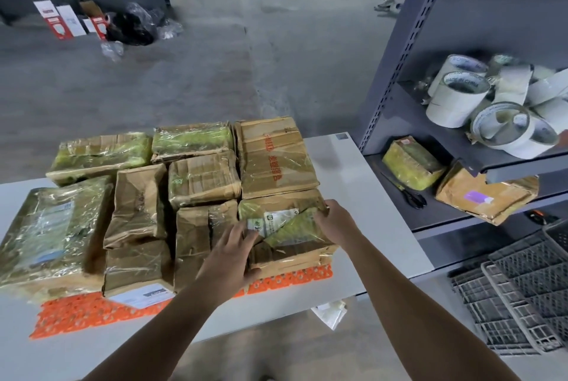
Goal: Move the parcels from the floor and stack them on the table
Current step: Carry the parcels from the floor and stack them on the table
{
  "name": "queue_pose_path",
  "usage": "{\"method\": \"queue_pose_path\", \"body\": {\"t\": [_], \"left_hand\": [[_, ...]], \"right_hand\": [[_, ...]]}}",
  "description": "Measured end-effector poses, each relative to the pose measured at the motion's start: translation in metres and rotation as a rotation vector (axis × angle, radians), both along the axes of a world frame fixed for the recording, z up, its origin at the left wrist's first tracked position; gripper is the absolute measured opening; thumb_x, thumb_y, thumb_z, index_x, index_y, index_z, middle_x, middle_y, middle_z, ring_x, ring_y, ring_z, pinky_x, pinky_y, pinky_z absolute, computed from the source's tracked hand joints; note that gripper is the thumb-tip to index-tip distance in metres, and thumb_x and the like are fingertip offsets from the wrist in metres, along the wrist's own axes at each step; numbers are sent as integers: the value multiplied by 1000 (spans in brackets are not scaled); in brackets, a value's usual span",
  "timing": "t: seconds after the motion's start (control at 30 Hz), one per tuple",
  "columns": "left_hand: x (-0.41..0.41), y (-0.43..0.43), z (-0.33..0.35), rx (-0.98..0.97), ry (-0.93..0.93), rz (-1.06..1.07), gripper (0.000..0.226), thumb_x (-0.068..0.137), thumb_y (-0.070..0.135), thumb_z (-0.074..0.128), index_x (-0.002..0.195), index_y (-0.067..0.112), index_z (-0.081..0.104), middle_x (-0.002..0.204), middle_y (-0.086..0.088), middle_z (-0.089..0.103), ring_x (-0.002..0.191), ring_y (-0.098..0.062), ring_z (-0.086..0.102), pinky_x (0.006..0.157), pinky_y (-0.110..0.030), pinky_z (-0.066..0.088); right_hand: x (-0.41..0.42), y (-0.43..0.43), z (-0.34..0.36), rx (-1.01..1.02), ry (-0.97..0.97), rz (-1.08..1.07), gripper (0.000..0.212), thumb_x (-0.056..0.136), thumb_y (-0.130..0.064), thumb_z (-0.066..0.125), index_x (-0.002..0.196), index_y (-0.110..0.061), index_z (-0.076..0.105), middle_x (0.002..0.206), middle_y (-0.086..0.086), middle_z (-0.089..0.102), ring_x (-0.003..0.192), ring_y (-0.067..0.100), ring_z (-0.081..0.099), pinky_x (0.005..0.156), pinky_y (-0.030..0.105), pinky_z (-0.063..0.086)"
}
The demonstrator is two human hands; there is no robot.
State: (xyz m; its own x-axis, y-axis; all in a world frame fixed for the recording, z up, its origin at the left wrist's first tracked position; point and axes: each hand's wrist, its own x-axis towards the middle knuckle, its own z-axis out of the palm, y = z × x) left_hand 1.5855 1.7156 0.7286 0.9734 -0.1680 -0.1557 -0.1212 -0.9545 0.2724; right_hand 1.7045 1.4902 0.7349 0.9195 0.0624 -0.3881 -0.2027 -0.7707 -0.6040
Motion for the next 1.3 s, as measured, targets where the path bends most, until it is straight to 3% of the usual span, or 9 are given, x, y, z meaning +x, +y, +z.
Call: {"method": "queue_pose_path", "body": {"t": [0.13, 0.3, 0.43, 0.63, 0.83, 1.0, 1.1, 1.2, 1.3], "left_hand": [[0, 1, 0, 9, -6, -5, 80, 84, 53, 61, 148, 23, 23, 158, -5, 5, 146, -29, 10, 116, -44, 28], [-8, 18, 4, 43, 9, -48, 103, 73, 64, 65, 152, 25, 10, 158, -5, 4, 147, -26, 1, 118, -42, 17], [-21, 34, 6, 167, 32, -21, 108, 77, 48, 68, 153, 21, -3, 160, -9, 0, 147, -28, -6, 118, -42, 1], [-26, 38, 2, 329, 128, 54, 87, 91, 41, 55, 153, 25, -5, 160, -5, 2, 147, -32, 1, 116, -56, 6], [-33, 46, 10, 237, 105, 35, 92, 85, 53, 59, 152, 26, 3, 159, -8, 5, 147, -32, 2, 119, -50, 7], [-53, 83, 19, 57, -273, 50, 48, 85, 44, 43, 123, 18, 56, 127, -7, 55, 125, -29, 48, 99, -43, 45], [-60, 112, 29, -20, -488, 101, 32, 83, 34, 46, 104, 17, 64, 107, -2, 61, 103, -24, 56, 85, -36, 47], [-66, 144, 35, -12, -464, 196, 36, 78, 39, 49, 104, 19, 63, 105, -1, 59, 98, -23, 54, 79, -37, 48], [-74, 175, 27, 49, -249, 203, 60, 70, 58, 49, 116, 21, 58, 114, -5, 56, 109, -28, 52, 81, -41, 49]], "right_hand": [[-4, 13, -2, -157, -25, 28, 44, 102, -25, 39, 141, -5, 35, 130, 17, 52, 114, 32, 55, 87, 39, 48], [-12, 38, 8, -402, -262, 125, 55, 97, -18, 46, 147, -6, 26, 145, 15, 34, 132, 30, 34, 107, 39, 37], [-23, 69, 12, -431, -341, 290, 63, 99, -27, 45, 152, -7, 18, 154, 15, 22, 144, 29, 19, 116, 40, 28], [-49, 106, 12, -306, -337, 551, 59, 98, -21, 45, 152, -14, 21, 156, 7, 19, 144, 25, 18, 112, 39, 35], [-61, 127, 12, -269, -383, 633, 53, 98, -17, 44, 149, -16, 30, 151, 4, 29, 140, 24, 27, 109, 38, 38], [-72, 169, 20, -244, -410, 694, 52, 96, -16, 45, 147, -14, 34, 148, 5, 33, 134, 26, 36, 102, 38, 43], [-81, 197, 23, -253, -398, 723, 53, 95, -16, 47, 146, -14, 34, 145, 6, 37, 134, 28, 37, 101, 38, 42], [-90, 218, 26, -301, -468, 747, 39, 97, -20, 45, 135, -13, 49, 140, 5, 47, 130, 25, 41, 103, 35, 35], [-98, 235, 34, -263, -460, 698, 28, 99, -23, 42, 116, -17, 64, 113, 1, 65, 104, 19, 58, 78, 29, 42]]}}
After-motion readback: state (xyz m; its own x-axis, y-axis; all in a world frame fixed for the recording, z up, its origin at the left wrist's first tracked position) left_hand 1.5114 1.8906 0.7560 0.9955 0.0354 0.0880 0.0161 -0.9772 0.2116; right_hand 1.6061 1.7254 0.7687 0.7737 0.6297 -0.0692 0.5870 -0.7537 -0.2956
